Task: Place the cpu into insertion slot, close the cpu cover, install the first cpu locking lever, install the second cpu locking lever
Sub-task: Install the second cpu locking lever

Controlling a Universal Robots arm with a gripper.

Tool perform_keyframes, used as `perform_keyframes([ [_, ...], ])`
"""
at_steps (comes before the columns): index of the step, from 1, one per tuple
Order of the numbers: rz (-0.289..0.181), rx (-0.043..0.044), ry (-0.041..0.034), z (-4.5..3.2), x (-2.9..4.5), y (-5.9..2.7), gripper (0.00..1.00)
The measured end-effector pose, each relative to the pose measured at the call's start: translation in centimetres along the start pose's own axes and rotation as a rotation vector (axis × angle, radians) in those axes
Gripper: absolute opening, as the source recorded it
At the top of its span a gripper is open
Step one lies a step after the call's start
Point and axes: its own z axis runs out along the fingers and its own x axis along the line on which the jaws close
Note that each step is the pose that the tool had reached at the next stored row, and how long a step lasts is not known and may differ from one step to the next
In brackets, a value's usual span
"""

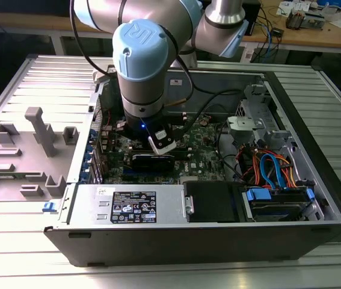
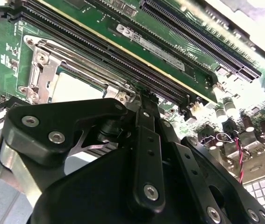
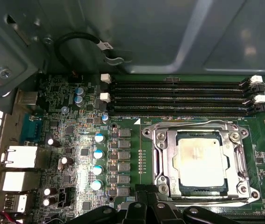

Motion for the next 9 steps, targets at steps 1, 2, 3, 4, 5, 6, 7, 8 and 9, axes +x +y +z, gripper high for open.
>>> perform_keyframes([
  [1,0.000,0.0048,0.0000,0.01,0.00,-0.01,0.11],
  [2,0.000,0.0056,0.0001,-0.01,0.00,0.00,0.11],
  [3,0.000,0.0055,0.0001,0.00,0.00,0.01,0.11],
  [4,0.000,0.0058,0.0002,0.00,0.00,0.01,0.11],
  [5,0.000,0.0068,0.0002,-0.01,0.00,0.03,0.11],
  [6,0.000,0.0076,0.0002,-0.04,0.00,0.04,0.11],
  [7,0.000,0.0081,0.0002,-0.08,0.00,0.05,0.11],
  [8,0.000,0.0087,0.0001,-0.12,-0.01,0.07,0.11],
  [9,0.000,0.0107,0.0000,-0.18,-0.01,0.09,0.11],
])
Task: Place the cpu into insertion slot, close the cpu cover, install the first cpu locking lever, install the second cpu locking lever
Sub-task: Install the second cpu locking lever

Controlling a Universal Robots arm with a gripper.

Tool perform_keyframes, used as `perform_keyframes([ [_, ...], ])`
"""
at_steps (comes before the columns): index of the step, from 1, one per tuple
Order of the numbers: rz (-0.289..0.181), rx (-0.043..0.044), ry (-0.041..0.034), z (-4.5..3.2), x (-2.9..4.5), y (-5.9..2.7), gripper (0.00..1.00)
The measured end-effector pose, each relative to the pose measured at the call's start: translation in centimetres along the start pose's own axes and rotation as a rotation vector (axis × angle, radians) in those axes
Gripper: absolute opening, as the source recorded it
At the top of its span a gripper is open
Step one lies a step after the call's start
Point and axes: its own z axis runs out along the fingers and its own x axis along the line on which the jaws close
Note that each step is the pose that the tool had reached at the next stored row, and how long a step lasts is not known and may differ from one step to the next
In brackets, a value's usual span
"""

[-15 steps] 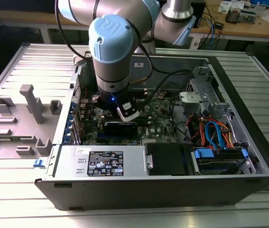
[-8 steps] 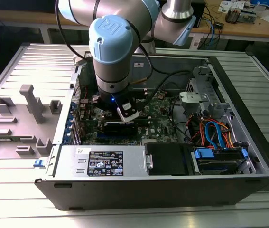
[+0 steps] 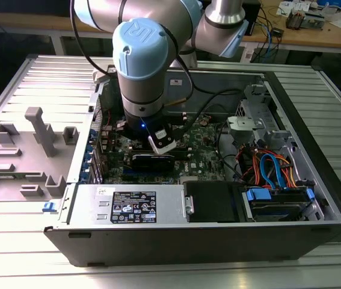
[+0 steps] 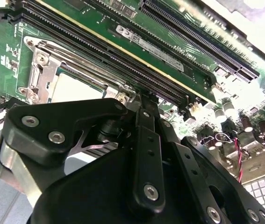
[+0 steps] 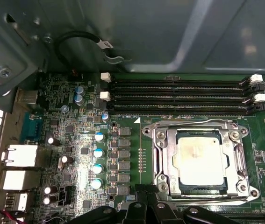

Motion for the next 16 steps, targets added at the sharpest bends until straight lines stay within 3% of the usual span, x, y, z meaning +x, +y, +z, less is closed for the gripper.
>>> perform_keyframes([
  [3,0.000,0.0086,0.0004,-0.08,0.01,0.01,0.11],
  [16,0.000,0.0071,0.0013,-0.17,0.00,0.40,0.11],
])
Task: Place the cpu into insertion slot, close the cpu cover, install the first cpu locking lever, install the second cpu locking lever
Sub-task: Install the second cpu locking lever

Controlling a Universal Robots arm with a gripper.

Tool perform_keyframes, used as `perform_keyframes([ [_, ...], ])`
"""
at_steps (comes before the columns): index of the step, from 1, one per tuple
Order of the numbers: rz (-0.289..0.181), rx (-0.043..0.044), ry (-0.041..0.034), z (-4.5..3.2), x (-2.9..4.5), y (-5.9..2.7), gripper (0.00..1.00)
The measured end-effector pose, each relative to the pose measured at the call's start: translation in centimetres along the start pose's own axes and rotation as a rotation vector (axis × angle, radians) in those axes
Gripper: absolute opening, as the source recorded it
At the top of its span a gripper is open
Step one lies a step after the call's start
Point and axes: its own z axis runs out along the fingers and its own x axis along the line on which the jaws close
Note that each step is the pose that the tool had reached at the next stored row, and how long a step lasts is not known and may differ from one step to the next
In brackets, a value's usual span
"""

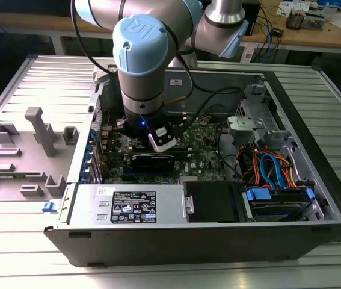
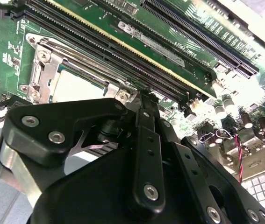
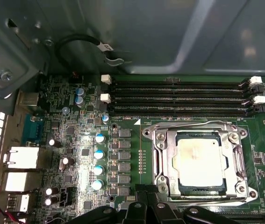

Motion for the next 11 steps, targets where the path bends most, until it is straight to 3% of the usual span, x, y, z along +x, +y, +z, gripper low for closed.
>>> perform_keyframes([
  [6,0.000,0.0035,0.0001,-0.90,-0.01,0.26,0.11],
  [7,0.000,0.0080,0.0000,-1.03,0.00,0.31,0.11],
  [8,0.000,0.0287,0.0004,-1.09,0.00,0.31,0.11],
  [9,0.000,0.0417,0.0004,-1.09,-0.01,0.31,0.11],
  [11,0.000,0.0425,0.0005,-1.09,-0.01,0.31,0.11],
])
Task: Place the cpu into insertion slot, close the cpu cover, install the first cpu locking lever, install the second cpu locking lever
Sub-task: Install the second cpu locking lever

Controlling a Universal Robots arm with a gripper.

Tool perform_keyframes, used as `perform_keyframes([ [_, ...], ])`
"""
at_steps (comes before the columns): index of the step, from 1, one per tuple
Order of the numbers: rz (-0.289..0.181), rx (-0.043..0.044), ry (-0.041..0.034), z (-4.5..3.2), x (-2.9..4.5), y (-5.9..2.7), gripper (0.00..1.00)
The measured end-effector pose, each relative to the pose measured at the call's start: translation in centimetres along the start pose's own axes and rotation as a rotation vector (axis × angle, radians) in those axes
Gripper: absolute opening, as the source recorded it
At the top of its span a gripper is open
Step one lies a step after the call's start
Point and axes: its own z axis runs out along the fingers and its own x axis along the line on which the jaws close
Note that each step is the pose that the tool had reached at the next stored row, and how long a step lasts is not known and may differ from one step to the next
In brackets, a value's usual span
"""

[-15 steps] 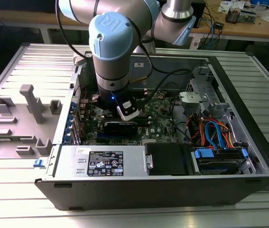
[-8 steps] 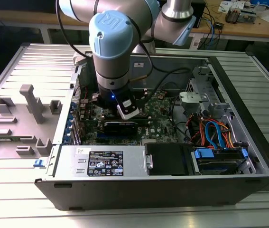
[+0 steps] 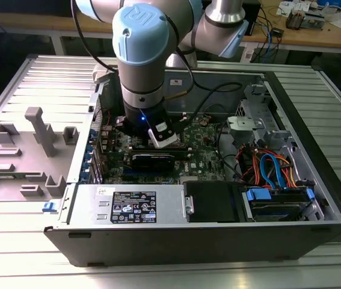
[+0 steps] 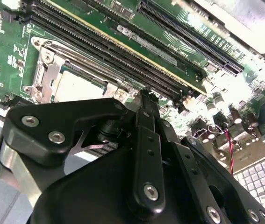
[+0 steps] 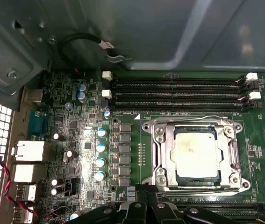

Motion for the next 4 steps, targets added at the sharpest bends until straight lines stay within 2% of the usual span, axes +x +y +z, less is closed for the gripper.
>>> perform_keyframes([
  [4,0.000,0.0008,0.0000,0.00,0.00,0.01,0.11],
])
